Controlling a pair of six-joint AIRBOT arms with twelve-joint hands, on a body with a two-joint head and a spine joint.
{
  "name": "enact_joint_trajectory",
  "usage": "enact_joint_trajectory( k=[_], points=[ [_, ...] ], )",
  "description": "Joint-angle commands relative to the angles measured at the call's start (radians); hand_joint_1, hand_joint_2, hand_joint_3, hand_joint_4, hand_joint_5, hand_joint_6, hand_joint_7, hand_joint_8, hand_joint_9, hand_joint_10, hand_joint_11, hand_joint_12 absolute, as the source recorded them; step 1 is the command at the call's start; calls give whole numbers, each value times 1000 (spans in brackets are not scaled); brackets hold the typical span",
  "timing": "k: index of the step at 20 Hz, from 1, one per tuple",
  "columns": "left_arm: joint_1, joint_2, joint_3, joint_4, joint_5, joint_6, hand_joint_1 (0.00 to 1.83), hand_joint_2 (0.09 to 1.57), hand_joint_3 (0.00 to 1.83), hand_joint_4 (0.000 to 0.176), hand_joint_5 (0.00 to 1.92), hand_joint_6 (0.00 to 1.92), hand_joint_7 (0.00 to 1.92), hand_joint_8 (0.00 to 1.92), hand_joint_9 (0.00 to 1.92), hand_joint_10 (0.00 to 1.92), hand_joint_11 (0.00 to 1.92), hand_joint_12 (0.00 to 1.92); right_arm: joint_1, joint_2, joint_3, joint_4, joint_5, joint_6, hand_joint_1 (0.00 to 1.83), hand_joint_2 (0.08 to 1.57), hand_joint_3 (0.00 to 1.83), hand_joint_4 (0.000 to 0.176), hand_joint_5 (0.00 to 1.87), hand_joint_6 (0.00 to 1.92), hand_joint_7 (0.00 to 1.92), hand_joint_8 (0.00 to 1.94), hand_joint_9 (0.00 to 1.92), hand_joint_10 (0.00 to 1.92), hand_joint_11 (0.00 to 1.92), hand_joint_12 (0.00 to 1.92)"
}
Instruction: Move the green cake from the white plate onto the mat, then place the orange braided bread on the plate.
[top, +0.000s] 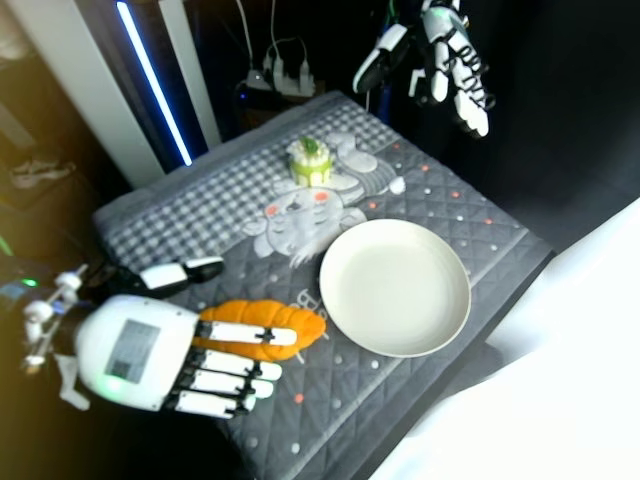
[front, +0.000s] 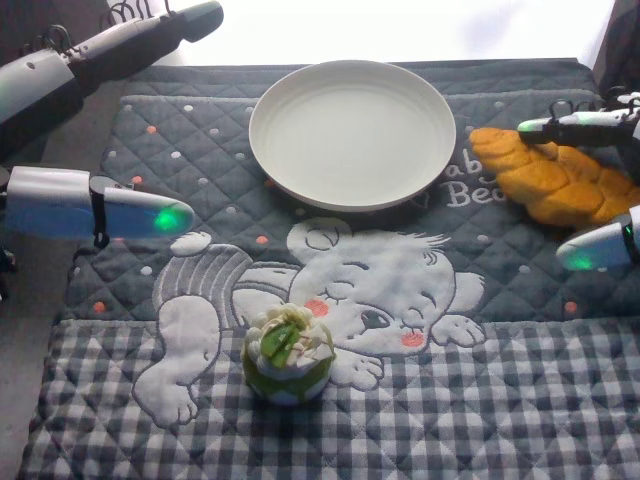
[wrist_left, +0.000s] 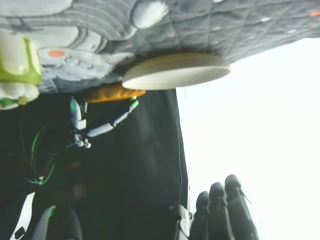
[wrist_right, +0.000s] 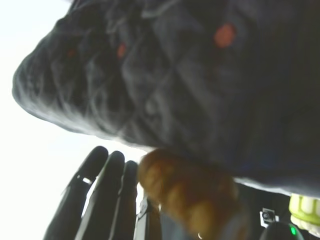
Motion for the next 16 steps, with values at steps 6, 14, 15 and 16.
enact_joint_trajectory(
  k=[6, 14, 15, 16],
  points=[
    [3, 9, -5, -43, -134, -3, 666, 902, 1, 175, 131, 7, 103, 11, 42, 11, 87, 79, 10, 8, 25, 3, 23, 5, 796, 645, 0, 176, 210, 1, 491, 0, 467, 0, 234, 677],
    [22, 9, -7, -53, -143, -5, 720, 852, 0, 176, 151, 9, 122, 7, 56, 7, 130, 129, 10, 7, 25, 3, 42, 7, 1356, 1093, 2, 0, 970, 796, 1071, 818, 998, 1030, 788, 1152],
    [25, 9, -7, -56, -145, -5, 746, 838, 0, 176, 141, 3, 132, 9, 70, 10, 146, 141, 10, 7, 25, 3, 57, 13, 1258, 1112, 0, 0, 926, 939, 1062, 939, 955, 794, 717, 1193],
    [27, 9, -7, -57, -147, -5, 694, 845, 0, 176, 135, 0, 147, 13, 91, 17, 155, 150, 10, 9, 25, 3, 81, 32, 1246, 1121, 1, 0, 897, 964, 1057, 1005, 988, 733, 714, 1293]
  ],
)
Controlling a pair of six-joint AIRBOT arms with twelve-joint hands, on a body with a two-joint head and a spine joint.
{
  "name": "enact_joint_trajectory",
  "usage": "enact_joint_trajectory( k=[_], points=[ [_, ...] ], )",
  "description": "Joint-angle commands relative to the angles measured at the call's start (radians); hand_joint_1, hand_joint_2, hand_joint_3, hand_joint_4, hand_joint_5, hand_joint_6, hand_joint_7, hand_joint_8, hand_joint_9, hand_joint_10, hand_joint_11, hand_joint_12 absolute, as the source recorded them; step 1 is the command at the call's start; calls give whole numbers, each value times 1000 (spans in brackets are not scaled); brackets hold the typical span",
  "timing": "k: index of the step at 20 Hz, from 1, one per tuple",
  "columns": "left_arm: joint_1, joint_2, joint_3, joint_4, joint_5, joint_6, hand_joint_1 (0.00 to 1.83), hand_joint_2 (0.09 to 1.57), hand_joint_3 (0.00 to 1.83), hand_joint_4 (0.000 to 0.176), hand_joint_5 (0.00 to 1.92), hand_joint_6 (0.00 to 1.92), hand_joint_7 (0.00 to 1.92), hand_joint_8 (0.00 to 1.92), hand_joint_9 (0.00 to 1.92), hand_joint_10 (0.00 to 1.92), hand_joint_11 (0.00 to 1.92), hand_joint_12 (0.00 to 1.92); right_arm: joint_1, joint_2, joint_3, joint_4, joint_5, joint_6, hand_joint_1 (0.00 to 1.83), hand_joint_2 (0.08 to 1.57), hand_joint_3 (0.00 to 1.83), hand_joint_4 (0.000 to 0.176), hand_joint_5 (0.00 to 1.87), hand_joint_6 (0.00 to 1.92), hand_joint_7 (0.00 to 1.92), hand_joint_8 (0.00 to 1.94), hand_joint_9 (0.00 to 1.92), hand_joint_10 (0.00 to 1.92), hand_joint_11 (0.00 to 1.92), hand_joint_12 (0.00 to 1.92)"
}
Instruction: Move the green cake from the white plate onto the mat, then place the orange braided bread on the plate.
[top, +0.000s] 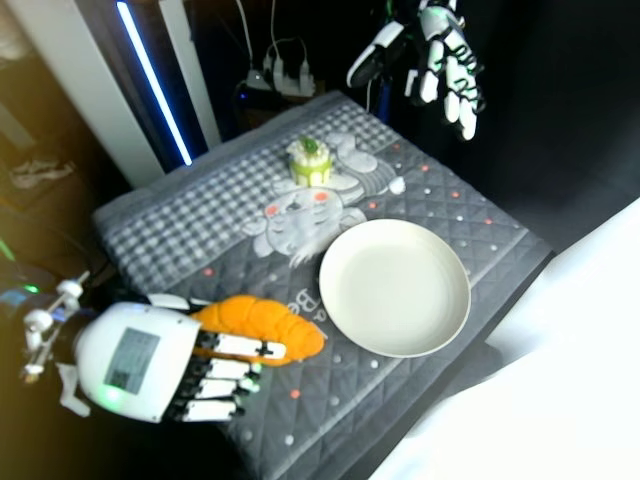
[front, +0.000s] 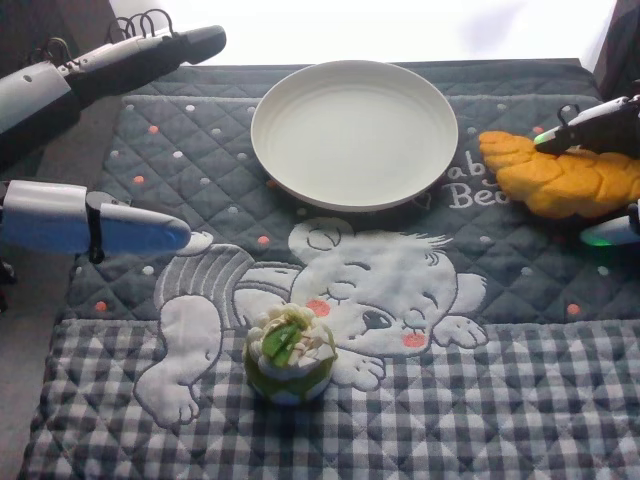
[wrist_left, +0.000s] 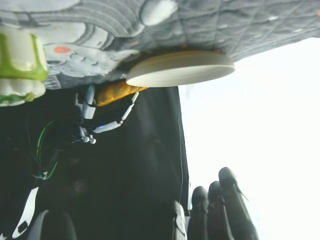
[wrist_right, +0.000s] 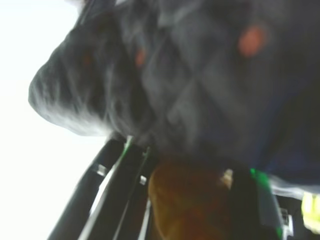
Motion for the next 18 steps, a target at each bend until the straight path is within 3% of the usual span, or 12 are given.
enact_joint_trajectory(
  k=[1, 2, 3, 4, 5, 7, 9, 11, 14, 16, 17, 18],
  points=[
    [-8, 8, 1, -38, -122, -4, 694, 835, 0, 176, 124, 0, 135, 6, 79, 9, 145, 150, -1, 15, 7, 4, 92, 14, 1251, 1147, 2, 0, 905, 822, 968, 1250, 940, 1179, 761, 1567],
    [-8, 8, 1, -38, -123, -4, 735, 846, 0, 174, 126, 1, 131, 3, 64, 2, 117, 142, -1, 19, 6, 5, 119, 30, 1260, 1138, 0, 0, 931, 770, 981, 1242, 915, 1214, 744, 1556],
    [-6, 8, 1, -39, -123, -4, 796, 886, 13, 146, 132, 4, 110, 0, 39, 0, 59, 121, -1, 26, 0, 13, 151, 35, 1265, 1132, 0, 0, 927, 782, 1006, 1197, 927, 1145, 720, 1472],
    [-5, 8, 1, -40, -123, -4, 817, 887, 10, 145, 137, 5, 111, 2, 49, 5, 71, 129, -1, 33, -8, 19, 179, 35, 1270, 1114, 0, 0, 959, 774, 1034, 1133, 936, 929, 720, 1348],
    [-4, 8, 1, -40, -123, -3, 833, 883, 6, 154, 177, 18, 135, 10, 71, 13, 84, 137, -1, 37, -15, 24, 200, 35, 1258, 1121, 4, 0, 909, 901, 1035, 1095, 967, 811, 741, 1309],
    [-2, 7, 2, -42, -124, -3, 781, 859, 0, 175, 173, 11, 136, 6, 78, 11, 95, 145, -1, 51, -32, 39, 255, 35, 1267, 1107, 0, 0, 915, 903, 1094, 983, 1102, 549, 849, 1123],
    [-2, 7, 2, -43, -124, -3, 728, 863, 0, 176, 162, 3, 131, 3, 69, 5, 80, 144, -1, 63, -42, 57, 304, 35, 1280, 1086, 0, 0, 982, 761, 1127, 952, 1254, 461, 1000, 1107],
    [0, 6, 4, -44, -124, -2, 751, 846, 0, 176, 186, 10, 181, 18, 117, 20, 123, 170, 0, 72, -48, 72, 349, 35, 1281, 1078, 0, 0, 1024, 706, 1130, 945, 1232, 427, 936, 1223],
    [1, 2, 7, -44, -121, -2, 742, 816, 0, 172, 159, 2, 180, 0, 115, 0, 100, 207, 0, 98, -65, 98, 415, 35, 1270, 1071, 0, 0, 976, 851, 1198, 756, 1325, 156, 1003, 996],
    [1, -1, 8, -44, -121, -2, 714, 816, 1, 176, 152, 8, 132, 0, 66, 0, 68, 194, 2, 116, -77, 115, 448, 35, 1280, 1082, 0, 0, 1015, 662, 1133, 954, 1408, 185, 998, 1248],
    [1, -5, 9, -44, -122, -2, 722, 834, 8, 176, 179, 17, 139, 4, 76, 6, 63, 192, 6, 120, -78, 121, 452, 35, 1278, 1094, 0, 0, 1003, 647, 1099, 1033, 1385, 344, 1016, 1310],
    [1, -10, 12, -44, -122, -2, 738, 827, 3, 176, 207, 23, 155, 9, 95, 12, 67, 193, 11, 121, -77, 125, 455, 35, 1204, 1084, 0, 0, 1058, 773, 1181, 783, 1323, 693, 1073, 1415]
  ],
)
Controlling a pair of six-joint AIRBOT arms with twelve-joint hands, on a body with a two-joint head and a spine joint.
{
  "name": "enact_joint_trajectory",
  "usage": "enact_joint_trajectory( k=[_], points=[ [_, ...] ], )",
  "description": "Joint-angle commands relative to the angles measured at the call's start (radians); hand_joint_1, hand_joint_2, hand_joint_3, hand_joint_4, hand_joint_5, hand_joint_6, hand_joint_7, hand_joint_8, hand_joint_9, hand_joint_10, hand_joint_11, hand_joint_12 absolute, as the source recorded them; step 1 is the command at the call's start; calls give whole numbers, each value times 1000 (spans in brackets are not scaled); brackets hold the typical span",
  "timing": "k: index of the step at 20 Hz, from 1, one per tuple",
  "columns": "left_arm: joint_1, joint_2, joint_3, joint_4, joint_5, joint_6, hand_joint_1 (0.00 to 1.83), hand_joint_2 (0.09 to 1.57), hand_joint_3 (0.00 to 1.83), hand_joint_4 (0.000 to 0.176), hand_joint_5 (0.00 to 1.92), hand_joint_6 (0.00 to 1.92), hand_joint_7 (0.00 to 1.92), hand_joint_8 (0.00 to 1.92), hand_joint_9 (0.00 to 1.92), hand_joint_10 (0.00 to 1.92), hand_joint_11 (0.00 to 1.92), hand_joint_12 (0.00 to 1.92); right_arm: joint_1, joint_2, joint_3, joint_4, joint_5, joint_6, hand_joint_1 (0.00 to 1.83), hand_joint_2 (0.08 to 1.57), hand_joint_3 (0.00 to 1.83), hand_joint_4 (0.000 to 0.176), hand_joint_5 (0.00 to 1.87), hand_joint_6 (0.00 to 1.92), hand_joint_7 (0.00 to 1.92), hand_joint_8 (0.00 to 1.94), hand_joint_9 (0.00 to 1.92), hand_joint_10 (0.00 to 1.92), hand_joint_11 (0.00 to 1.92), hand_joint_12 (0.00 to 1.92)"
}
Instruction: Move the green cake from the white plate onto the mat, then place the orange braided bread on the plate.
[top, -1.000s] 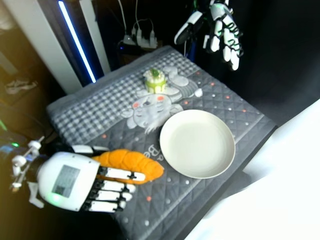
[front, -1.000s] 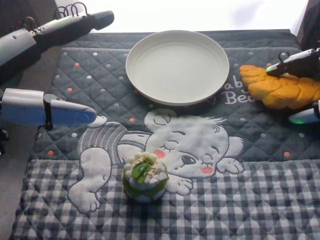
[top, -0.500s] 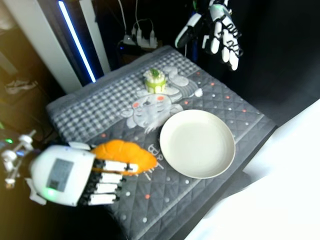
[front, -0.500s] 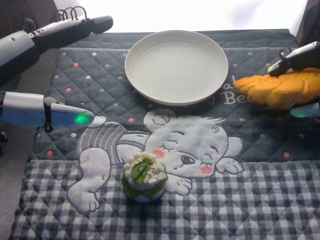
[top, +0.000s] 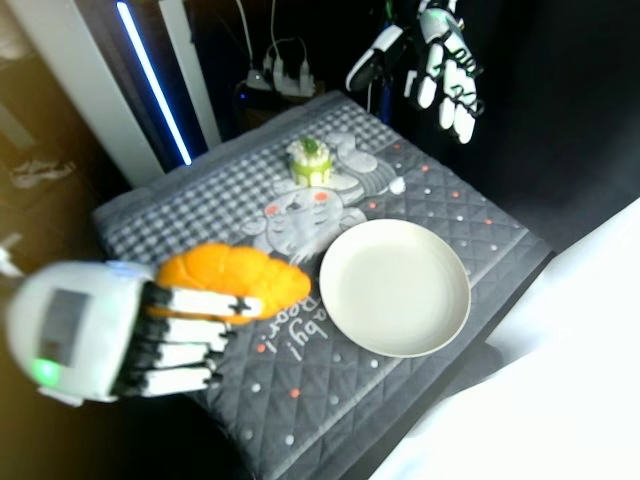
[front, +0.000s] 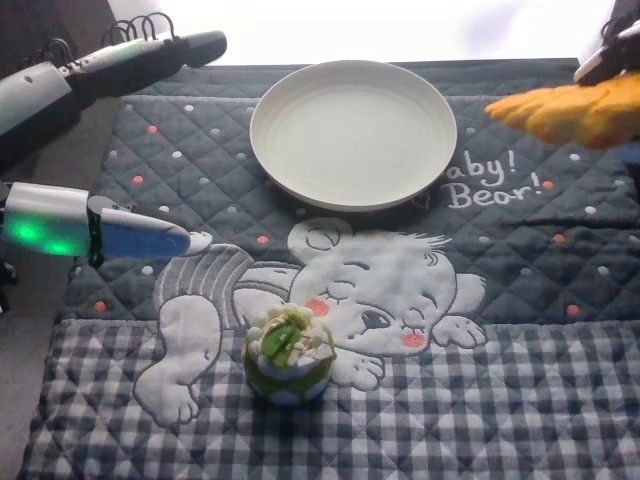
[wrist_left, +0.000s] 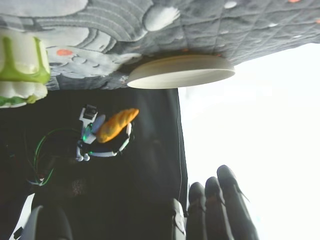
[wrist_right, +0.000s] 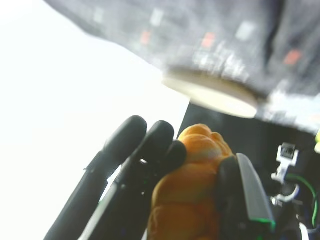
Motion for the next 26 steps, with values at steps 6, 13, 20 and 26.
enact_joint_trajectory(
  k=[6, 13, 20, 26],
  points=[
    [-2, -15, 7, -34, -119, -5, 713, 856, 5, 176, 164, 3, 136, 11, 92, 8, 72, 205, 156, -23, -5, 1, 85, -66, 1180, 1088, 0, 0, 1037, 867, 1159, 1384, 1328, 1657, 1317, 1837],
    [-1, -48, 24, -14, -150, -11, 717, 799, 0, 175, 153, 2, 214, 6, 160, 9, 245, 289, 331, -181, 95, -114, -95, -69, 1167, 1119, 1, 0, 968, 980, 1123, 1386, 1291, 1656, 1321, 1827],
    [-6, -115, 77, 27, -171, -78, 692, 710, 0, 176, 134, 2, 209, 5, 143, 3, 169, 199, 350, -304, 223, -116, -158, -69, 1218, 1224, 0, 0, 738, 1051, 845, 1486, 946, 1497, 954, 1707],
    [-44, -159, 92, 68, -185, -107, 708, 800, 0, 176, 110, 6, 197, 3, 173, 2, 226, 148, 350, -392, 344, -104, -222, -69, 1211, 1238, 0, 0, 707, 1117, 825, 1482, 740, 1039, 641, 1576]
  ],
)
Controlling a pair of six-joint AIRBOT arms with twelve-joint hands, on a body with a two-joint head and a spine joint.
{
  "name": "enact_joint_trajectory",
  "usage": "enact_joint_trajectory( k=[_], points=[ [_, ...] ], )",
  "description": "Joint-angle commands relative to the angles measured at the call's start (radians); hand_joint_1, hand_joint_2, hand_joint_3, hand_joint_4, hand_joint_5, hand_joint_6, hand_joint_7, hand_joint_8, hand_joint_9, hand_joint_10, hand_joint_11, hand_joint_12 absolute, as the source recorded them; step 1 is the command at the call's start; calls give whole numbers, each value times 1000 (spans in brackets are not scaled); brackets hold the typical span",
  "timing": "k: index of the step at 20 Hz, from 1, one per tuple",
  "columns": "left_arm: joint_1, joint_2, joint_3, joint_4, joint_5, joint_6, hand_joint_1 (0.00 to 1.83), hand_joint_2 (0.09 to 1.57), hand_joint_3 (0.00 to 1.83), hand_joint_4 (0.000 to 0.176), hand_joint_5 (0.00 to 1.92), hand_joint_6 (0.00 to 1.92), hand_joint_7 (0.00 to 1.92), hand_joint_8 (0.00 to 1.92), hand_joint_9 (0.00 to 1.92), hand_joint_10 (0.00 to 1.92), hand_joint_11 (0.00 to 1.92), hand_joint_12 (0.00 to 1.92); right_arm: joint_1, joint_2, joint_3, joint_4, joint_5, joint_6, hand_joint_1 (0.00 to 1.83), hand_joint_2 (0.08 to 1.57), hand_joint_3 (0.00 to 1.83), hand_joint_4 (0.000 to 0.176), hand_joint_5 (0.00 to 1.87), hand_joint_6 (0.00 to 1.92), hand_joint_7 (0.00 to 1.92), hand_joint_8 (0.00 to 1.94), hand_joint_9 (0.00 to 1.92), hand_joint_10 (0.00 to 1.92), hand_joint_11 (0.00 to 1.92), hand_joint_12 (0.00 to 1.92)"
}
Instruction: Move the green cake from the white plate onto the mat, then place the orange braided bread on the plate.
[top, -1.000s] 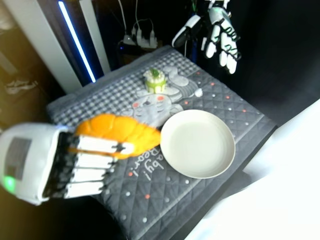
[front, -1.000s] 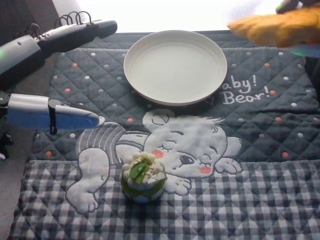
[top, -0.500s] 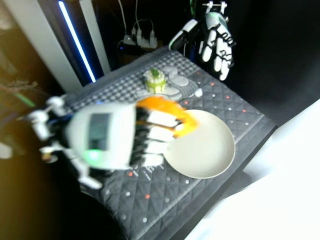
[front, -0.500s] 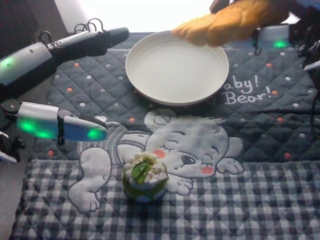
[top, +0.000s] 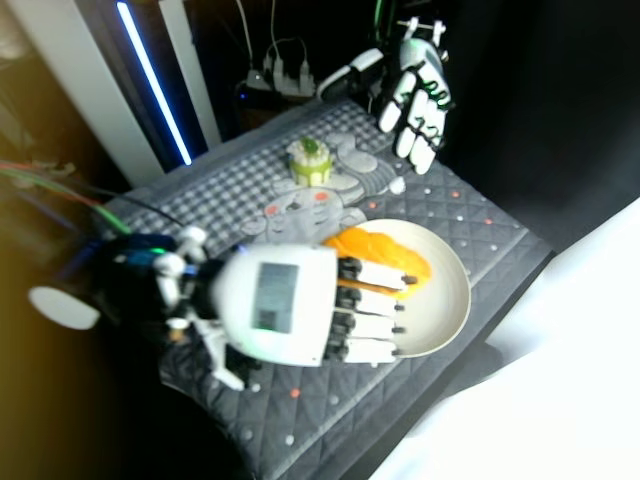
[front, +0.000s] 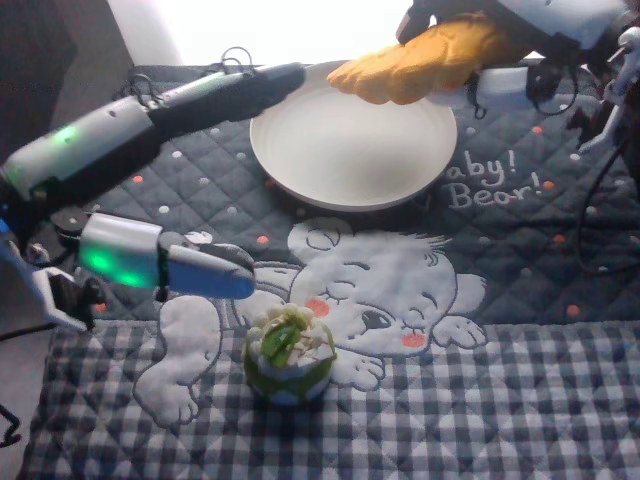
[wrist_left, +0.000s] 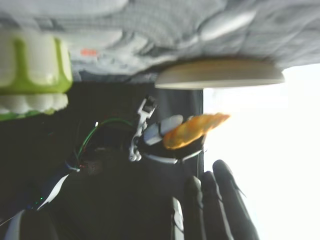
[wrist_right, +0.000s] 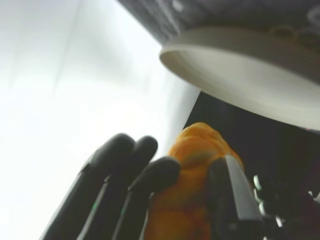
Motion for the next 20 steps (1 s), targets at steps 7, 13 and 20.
enact_joint_trajectory(
  k=[7, 13, 20],
  points=[
    [-24, -21, 14, -17, -134, -33, 782, 755, 14, 176, 99, 8, 198, 8, 124, 1, 192, 87, 9, -8, 41, 76, 96, 3, 1211, 1260, 0, 0, 570, 1409, 849, 1330, 667, 912, 590, 1203],
    [-23, -21, 13, -19, -135, -47, 800, 771, 8, 176, 124, 9, 199, 2, 106, 0, 171, 68, 9, -7, 46, 76, 63, 12, 763, 855, 4, 174, 162, 0, 183, 0, 176, 0, 118, 200],
    [-10, -2, -2, -41, -137, -55, 772, 751, 1, 176, 121, 6, 213, 12, 139, 11, 219, 79, 8, 86, -65, 3, 122, 49, 691, 739, 7, 176, 81, 5, 81, 11, 133, 16, 259, 119]
  ],
)
